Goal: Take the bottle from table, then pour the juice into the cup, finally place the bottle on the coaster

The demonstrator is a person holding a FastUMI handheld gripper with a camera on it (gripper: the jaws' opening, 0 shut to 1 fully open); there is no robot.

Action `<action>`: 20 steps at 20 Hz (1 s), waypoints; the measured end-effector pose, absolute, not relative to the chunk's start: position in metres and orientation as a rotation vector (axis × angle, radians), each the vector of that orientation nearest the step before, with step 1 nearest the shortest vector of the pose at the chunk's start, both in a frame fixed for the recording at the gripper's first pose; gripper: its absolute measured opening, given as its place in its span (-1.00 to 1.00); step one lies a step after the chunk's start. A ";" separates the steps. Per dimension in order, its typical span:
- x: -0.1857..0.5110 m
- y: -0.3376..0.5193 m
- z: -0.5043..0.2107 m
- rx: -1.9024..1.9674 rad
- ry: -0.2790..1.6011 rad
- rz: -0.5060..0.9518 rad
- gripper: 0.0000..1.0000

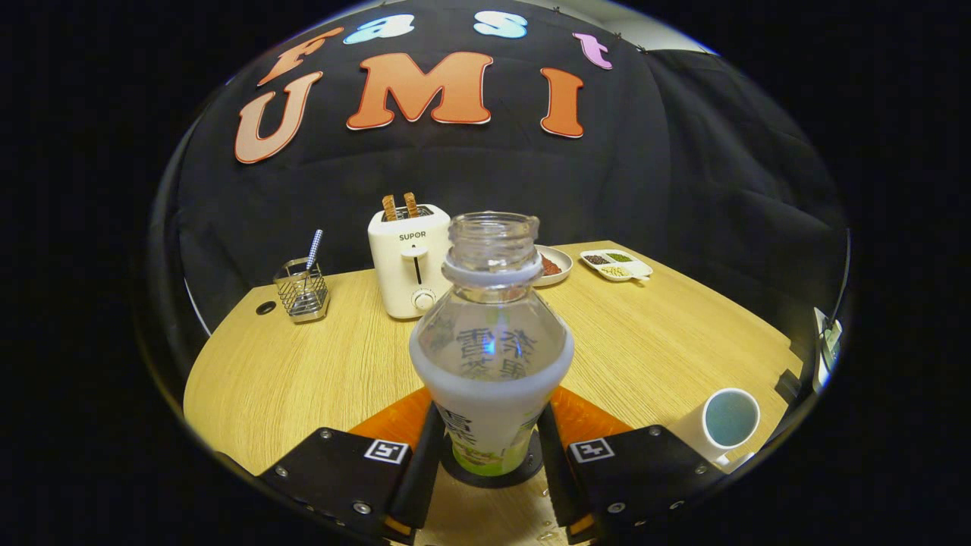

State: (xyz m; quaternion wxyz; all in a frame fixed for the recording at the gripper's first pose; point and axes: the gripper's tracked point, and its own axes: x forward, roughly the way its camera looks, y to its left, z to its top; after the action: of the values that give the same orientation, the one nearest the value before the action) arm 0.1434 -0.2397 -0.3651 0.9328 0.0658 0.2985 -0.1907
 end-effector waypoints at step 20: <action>0.100 -0.206 -0.225 0.178 0.372 -0.289 0.95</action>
State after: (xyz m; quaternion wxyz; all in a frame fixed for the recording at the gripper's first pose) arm 0.0998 -0.2056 -0.2254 0.9685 0.0879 0.1839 -0.1428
